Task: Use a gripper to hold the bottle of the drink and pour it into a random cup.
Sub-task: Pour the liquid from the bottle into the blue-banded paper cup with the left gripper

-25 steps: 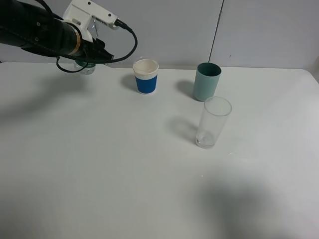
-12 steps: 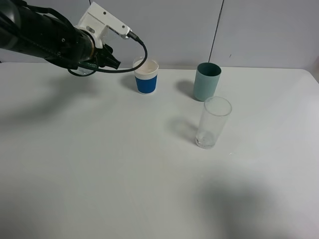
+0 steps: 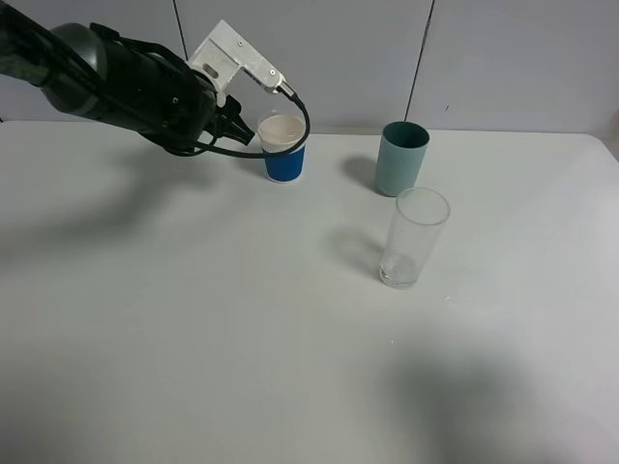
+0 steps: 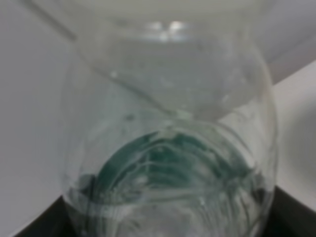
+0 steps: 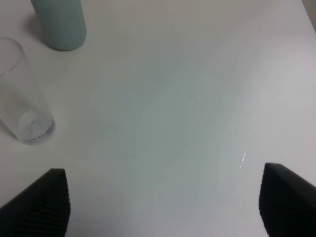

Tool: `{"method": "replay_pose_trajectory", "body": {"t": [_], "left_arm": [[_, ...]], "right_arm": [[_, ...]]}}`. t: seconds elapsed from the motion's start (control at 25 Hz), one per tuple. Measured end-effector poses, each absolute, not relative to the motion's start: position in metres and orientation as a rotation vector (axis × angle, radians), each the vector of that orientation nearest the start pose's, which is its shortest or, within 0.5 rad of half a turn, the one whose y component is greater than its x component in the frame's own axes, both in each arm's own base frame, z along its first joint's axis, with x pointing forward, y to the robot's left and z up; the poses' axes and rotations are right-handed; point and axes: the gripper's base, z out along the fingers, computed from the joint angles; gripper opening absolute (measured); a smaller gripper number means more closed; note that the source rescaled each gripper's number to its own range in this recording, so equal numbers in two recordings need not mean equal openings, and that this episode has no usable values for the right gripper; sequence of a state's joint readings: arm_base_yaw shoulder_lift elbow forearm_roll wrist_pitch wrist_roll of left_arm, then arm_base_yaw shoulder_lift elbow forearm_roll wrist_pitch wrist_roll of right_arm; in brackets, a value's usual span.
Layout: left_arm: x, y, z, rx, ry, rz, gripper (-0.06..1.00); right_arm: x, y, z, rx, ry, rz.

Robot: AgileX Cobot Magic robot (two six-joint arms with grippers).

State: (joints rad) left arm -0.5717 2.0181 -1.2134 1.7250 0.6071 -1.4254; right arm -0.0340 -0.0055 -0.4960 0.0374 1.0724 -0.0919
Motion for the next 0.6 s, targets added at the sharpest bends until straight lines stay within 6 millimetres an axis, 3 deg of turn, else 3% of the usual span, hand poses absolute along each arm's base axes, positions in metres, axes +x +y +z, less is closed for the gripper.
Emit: {"method": "replay_pose_trajectory", "body": {"t": [0.32,0.6], "left_arm": [[0.390,-0.194,0.159,0.667,1.963,0.695,0.00],[0.392,-0.200,0.152,0.712,1.947,0.743,0.00]], "right_arm": [[-0.006,0.003,0.275,-0.062,2.053,-0.033],[-0.006,0.003,0.275,-0.062,2.053,-0.033]]}}
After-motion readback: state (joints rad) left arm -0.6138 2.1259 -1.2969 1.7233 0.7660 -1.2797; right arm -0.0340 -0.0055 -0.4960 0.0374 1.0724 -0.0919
